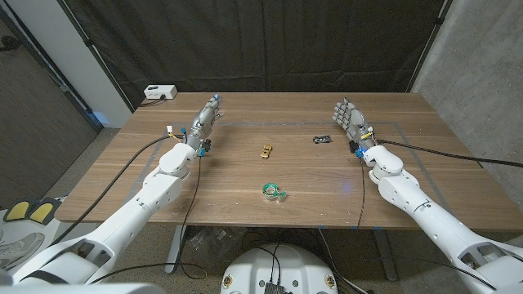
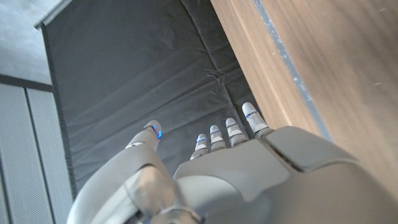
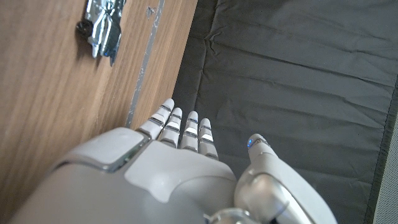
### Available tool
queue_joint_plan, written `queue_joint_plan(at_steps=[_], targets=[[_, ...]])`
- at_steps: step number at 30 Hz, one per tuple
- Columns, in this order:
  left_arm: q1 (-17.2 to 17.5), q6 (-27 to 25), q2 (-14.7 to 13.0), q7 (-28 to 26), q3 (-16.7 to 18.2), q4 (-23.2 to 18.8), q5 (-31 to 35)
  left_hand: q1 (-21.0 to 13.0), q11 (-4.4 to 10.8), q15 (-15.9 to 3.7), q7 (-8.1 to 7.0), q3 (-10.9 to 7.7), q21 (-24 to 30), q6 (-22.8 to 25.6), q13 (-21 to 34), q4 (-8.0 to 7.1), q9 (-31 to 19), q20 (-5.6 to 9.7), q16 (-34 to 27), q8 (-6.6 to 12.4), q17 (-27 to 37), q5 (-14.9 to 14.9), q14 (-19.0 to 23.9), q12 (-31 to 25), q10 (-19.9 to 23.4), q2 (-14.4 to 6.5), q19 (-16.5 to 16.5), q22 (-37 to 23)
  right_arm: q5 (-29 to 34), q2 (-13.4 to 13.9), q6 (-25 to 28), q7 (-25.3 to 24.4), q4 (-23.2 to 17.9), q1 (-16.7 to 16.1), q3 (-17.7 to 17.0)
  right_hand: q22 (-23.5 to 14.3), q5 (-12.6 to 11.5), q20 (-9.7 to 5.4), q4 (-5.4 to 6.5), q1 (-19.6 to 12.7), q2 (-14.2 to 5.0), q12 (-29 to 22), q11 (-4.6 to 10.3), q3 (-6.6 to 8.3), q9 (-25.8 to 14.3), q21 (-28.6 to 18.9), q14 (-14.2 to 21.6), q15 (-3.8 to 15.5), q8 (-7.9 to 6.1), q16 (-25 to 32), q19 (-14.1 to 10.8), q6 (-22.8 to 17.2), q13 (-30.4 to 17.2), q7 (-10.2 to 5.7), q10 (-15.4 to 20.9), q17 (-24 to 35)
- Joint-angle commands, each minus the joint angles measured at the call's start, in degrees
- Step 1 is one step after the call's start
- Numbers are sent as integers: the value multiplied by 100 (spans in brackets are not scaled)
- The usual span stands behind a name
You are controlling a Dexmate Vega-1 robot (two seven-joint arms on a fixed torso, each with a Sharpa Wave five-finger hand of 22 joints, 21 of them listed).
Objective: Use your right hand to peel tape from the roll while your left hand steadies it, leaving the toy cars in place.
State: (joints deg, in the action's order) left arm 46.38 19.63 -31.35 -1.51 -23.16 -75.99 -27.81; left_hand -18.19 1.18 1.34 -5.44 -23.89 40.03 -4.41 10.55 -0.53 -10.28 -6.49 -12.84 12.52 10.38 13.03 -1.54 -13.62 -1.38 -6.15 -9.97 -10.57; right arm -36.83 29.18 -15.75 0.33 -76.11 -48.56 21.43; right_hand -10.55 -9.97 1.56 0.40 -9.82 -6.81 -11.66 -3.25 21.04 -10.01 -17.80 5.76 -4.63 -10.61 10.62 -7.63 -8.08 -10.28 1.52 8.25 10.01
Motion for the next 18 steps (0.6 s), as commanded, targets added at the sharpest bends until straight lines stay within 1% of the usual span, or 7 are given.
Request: queue_joint_plan(at_steps=[1,8,16,18], targets=[[-9,278,-350,36,-159,-445,644,-103,-14,18,-6,-19,-2,158,21,52,-25,-92,-46,48,30,-52,107,-55,123,3,-79,-22,77,54,17,-236,-351,-219,-11,-29,-22,70,-15,-53,-31,-41,17,-19,-29,22,3,-33,-39,31,-9,-24,-15,-69,75,27],[60,487,-514,233,-166,-736,783,-136,-22,9,15,-25,-5,268,24,76,-26,-119,-53,57,40,-96,184,-69,231,10,-44,-25,163,86,36,-413,-633,-372,0,-32,-23,85,-19,-54,-31,-48,13,-25,-30,30,16,-50,-41,33,-14,-40,-16,-99,98,28],[170,655,-809,374,-116,-1091,1071,-160,-25,2,27,-25,-15,385,26,98,-27,-147,-48,74,45,-127,222,-67,286,27,-31,-27,278,80,17,-642,-918,-557,17,-34,-24,96,-21,-55,-33,-53,13,-29,-32,38,28,-56,-48,34,-16,-70,-17,-112,115,29],[193,683,-913,382,-99,-1182,1217,-188,-31,6,35,-23,-26,545,27,127,-28,-152,-45,111,47,-152,256,-76,360,55,-23,-27,311,75,-4,-694,-981,-608,21,-34,-24,100,-23,-57,-33,-53,14,-29,-32,39,29,-54,-47,34,-20,-69,-17,-111,117,28]])
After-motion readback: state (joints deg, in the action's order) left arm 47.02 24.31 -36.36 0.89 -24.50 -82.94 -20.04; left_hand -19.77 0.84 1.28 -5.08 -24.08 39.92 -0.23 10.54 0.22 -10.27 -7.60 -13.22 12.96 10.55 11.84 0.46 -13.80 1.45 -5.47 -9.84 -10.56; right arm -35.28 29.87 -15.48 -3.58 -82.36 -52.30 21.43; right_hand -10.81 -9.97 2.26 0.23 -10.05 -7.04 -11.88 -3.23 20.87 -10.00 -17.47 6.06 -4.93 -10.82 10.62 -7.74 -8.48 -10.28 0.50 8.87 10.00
